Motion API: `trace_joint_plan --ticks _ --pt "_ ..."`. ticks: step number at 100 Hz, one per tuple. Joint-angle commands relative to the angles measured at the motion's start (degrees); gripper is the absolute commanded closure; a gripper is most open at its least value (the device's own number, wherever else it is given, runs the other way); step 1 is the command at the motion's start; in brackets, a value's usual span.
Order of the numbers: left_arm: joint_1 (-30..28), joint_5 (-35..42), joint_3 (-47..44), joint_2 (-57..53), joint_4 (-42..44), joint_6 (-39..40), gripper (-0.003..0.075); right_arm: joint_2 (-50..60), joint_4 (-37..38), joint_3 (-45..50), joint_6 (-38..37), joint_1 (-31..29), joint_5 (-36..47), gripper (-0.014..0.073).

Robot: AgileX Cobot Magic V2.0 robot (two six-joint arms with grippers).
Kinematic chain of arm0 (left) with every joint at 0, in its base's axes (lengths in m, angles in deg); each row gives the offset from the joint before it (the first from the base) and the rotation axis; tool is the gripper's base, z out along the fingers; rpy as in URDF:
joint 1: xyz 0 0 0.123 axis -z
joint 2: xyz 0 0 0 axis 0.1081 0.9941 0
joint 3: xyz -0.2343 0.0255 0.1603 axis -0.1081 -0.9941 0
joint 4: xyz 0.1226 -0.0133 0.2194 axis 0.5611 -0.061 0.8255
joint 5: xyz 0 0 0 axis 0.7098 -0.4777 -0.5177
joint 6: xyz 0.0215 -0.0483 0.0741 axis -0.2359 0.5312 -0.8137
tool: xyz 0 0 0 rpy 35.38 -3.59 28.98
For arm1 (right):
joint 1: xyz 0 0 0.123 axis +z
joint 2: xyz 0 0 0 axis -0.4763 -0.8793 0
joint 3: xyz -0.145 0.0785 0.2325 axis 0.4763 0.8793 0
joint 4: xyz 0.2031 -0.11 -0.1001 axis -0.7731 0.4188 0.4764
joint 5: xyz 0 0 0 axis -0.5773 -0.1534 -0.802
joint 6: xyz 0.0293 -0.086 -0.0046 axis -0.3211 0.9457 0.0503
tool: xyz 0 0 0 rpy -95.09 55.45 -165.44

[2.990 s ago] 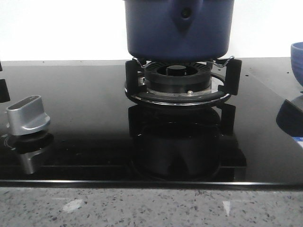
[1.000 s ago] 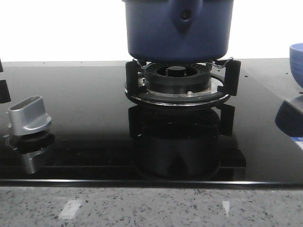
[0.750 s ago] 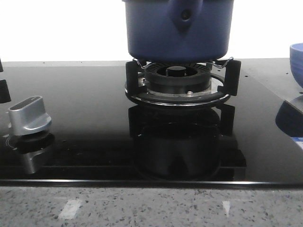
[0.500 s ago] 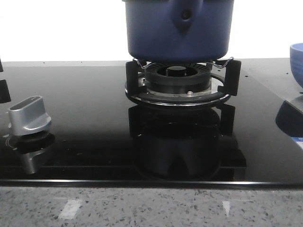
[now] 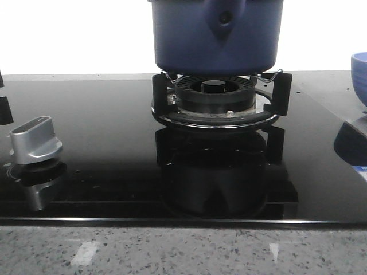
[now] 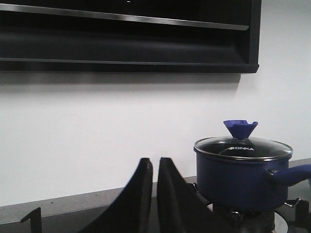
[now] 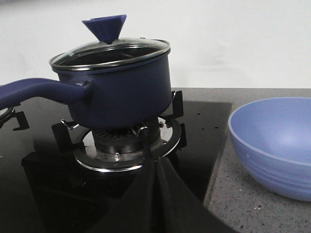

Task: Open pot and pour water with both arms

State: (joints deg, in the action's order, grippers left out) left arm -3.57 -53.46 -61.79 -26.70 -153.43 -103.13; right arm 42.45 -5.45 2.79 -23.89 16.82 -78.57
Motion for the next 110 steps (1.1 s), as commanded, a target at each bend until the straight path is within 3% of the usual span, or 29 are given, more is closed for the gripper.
trace_joint_plan --ticks 1,10,15,30,37,41,64,83,110 --pt "0.42 0.18 1.46 -0.01 -1.87 0.49 0.0741 -0.46 -2.39 -1.52 0.77 0.06 1.42 0.0650" --pt "0.42 0.18 1.46 0.12 2.95 1.23 0.0741 -0.46 -2.39 -1.52 0.77 0.06 1.42 0.0650" --pt "0.42 2.03 1.46 0.21 9.79 7.42 0.0741 -0.46 -2.39 -1.52 0.77 0.06 1.42 0.0650" --pt "0.42 10.79 0.52 0.21 46.68 53.93 0.0741 -0.46 -2.39 -1.52 0.77 0.06 1.42 0.0650" --pt "0.42 14.37 -1.03 0.21 60.15 66.49 0.0741 -0.46 -2.39 -1.52 0.77 0.06 1.42 0.0650" --pt "0.42 16.31 -2.16 0.21 64.85 69.42 0.0741 -0.46 -2.39 -1.52 0.77 0.06 1.42 0.0650" --pt "0.42 20.23 -11.06 -0.02 70.92 71.18 0.0741 -0.46 -2.39 -1.52 0.77 0.06 1.42 0.0650" --pt "0.42 20.57 -17.19 -1.59 77.58 79.04 0.0741 -0.46 -2.39 -1.52 0.77 0.06 1.42 0.0650" --pt "0.42 17.23 -17.32 -1.59 78.59 80.00 0.0741 -0.46 -2.39 -1.52 0.77 0.06 1.42 0.0650"
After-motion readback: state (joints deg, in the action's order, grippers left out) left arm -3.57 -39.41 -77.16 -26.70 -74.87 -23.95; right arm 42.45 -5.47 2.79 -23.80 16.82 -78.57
